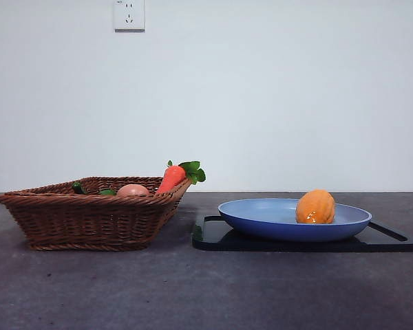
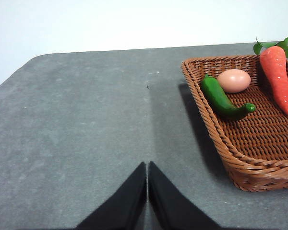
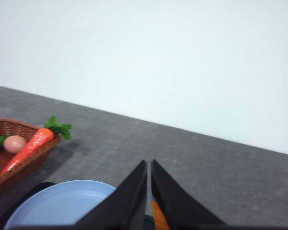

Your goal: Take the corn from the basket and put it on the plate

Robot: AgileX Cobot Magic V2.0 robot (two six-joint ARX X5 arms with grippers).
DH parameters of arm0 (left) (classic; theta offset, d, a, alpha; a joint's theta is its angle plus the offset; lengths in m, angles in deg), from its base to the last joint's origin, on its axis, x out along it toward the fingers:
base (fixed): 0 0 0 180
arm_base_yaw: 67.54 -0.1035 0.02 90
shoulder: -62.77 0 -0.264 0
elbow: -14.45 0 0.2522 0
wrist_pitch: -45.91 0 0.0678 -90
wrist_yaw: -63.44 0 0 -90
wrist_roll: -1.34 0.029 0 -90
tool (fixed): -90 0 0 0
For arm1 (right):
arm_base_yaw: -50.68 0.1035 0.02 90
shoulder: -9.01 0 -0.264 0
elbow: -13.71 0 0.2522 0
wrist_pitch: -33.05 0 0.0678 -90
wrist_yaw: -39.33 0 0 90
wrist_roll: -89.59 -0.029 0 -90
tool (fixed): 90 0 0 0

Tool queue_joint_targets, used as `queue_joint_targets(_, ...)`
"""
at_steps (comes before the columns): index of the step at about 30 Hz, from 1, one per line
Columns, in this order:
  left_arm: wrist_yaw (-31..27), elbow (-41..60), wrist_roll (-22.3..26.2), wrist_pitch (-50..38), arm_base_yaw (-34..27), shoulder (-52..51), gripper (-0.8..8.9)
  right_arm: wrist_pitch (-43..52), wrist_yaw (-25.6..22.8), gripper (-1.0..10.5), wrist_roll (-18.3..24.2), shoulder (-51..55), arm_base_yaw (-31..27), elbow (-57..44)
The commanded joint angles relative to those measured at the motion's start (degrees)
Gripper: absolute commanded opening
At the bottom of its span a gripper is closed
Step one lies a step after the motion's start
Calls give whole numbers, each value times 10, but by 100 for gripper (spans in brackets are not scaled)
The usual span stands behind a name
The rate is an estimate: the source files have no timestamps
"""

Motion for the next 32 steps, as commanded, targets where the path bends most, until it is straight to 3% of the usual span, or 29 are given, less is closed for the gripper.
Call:
queue_joint_targets(1, 1, 14, -2, 6, -1, -1, 8, 30, -18, 2, -9, 56, -16, -65)
queue_joint_targets(4, 1, 14, -2, 6, -1, -1, 8, 33, -45, 2, -9, 113, -26, -121)
queue_joint_targets(14, 1, 14, -2, 6, -1, -1, 8, 32, -47, 2, -14, 224, -30, -219)
queue_joint_targets(32, 1, 14, -2, 6, -1, -1, 8, -45, -47, 2, -26, 254, -30, -245)
